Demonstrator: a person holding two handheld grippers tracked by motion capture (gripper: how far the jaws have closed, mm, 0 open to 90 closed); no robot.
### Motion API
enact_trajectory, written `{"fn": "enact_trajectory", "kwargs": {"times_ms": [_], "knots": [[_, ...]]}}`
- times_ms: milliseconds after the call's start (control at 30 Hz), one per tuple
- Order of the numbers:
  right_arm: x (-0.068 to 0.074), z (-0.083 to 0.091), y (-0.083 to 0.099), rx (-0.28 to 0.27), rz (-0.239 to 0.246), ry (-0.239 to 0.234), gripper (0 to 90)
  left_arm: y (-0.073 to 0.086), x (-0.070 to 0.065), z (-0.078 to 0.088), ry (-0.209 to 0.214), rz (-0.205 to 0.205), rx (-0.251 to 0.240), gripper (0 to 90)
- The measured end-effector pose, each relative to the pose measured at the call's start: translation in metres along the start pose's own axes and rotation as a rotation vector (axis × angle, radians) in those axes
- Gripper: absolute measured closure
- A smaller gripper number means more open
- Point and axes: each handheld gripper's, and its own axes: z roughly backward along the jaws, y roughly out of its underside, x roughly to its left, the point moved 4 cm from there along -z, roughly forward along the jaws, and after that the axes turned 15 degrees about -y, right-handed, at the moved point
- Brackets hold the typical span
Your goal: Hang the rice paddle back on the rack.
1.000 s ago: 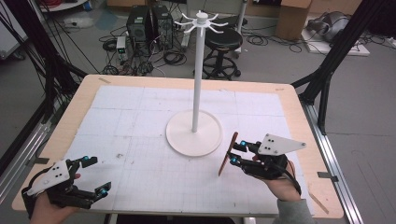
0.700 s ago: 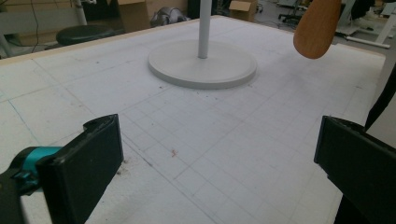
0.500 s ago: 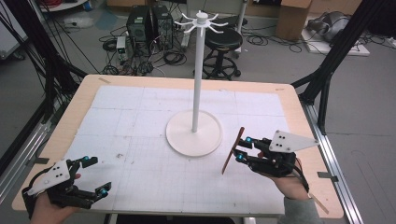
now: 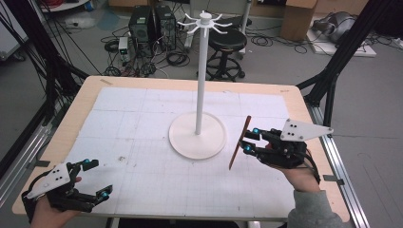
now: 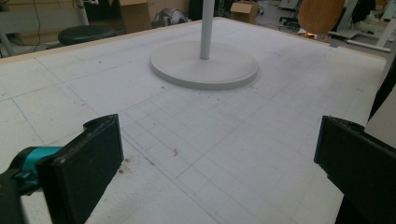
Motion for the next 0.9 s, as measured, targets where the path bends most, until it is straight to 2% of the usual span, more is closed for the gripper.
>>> {"fn": "enact_trajectory", "kwargs": {"times_ms": [100, 233, 400, 467, 567, 700, 900], "knots": [[-0.002, 0.000, -0.007, 0.007, 0.034, -0.023, 64.2, 0.000, 0.000, 0.000, 0.001, -0.002, 0.001, 1.8], [-0.008, 0.002, -0.015, 0.011, 0.048, -0.033, 64.2, 0.000, 0.001, 0.001, 0.000, 0.003, -0.002, 1.8], [-0.016, 0.007, -0.024, 0.007, 0.042, -0.042, 64.2, 0.000, 0.001, 0.000, 0.001, 0.003, 0.001, 1.8], [-0.017, 0.009, -0.027, 0.007, 0.035, -0.067, 64.2, 0.001, 0.000, 0.000, 0.001, 0.003, 0.000, 1.8], [-0.021, 0.011, -0.030, 0.004, 0.024, -0.073, 64.3, 0.000, 0.000, 0.000, 0.001, 0.003, 0.000, 1.8], [-0.027, 0.014, -0.034, -0.007, 0.017, -0.075, 64.2, 0.000, 0.000, 0.001, 0.003, 0.006, -0.002, 1.8], [-0.034, 0.014, -0.041, 0.016, 0.024, -0.070, 64.3, 0.000, 0.000, 0.001, 0.004, 0.009, -0.003, 1.8]]}}
